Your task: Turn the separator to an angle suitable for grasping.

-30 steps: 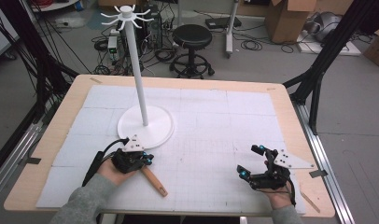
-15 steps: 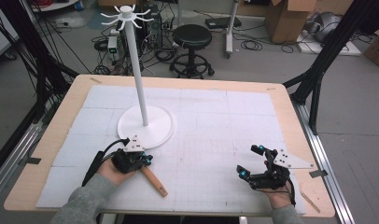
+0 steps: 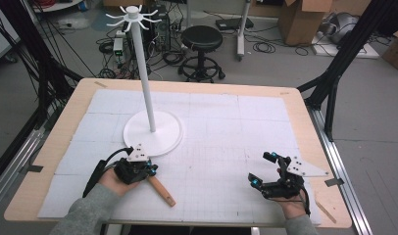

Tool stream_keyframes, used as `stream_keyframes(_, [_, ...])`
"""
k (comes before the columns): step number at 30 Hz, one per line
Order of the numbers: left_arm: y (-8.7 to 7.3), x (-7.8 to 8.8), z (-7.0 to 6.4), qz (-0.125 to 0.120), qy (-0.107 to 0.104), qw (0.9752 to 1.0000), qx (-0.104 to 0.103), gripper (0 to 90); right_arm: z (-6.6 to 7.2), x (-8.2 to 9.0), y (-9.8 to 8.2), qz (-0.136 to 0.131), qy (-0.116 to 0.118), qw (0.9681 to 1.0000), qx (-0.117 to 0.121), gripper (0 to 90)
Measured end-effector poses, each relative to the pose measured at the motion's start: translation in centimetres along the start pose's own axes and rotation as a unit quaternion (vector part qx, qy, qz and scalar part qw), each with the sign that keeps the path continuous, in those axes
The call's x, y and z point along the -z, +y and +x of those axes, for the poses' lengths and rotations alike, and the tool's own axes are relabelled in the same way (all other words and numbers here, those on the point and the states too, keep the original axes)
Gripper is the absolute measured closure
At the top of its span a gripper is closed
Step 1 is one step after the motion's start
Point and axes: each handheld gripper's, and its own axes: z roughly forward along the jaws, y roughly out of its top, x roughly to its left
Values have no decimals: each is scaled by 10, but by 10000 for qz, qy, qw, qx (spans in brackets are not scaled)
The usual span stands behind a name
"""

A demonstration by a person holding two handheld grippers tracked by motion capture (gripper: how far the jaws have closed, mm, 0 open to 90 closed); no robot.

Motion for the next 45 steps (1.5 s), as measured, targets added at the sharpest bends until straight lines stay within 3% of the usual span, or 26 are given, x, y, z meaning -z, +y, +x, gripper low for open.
stream_keyframes(35, [-45, 48, 6, 21, 295, 9990, 336, 899, 2, -13, 3, 18, 163, 9999, 32, 11])
stream_keyframes(45, [-62, 63, 8, -95, 377, 9978, 540, 900, 4, -17, 3, 68, 212, 9997, 83, 11])
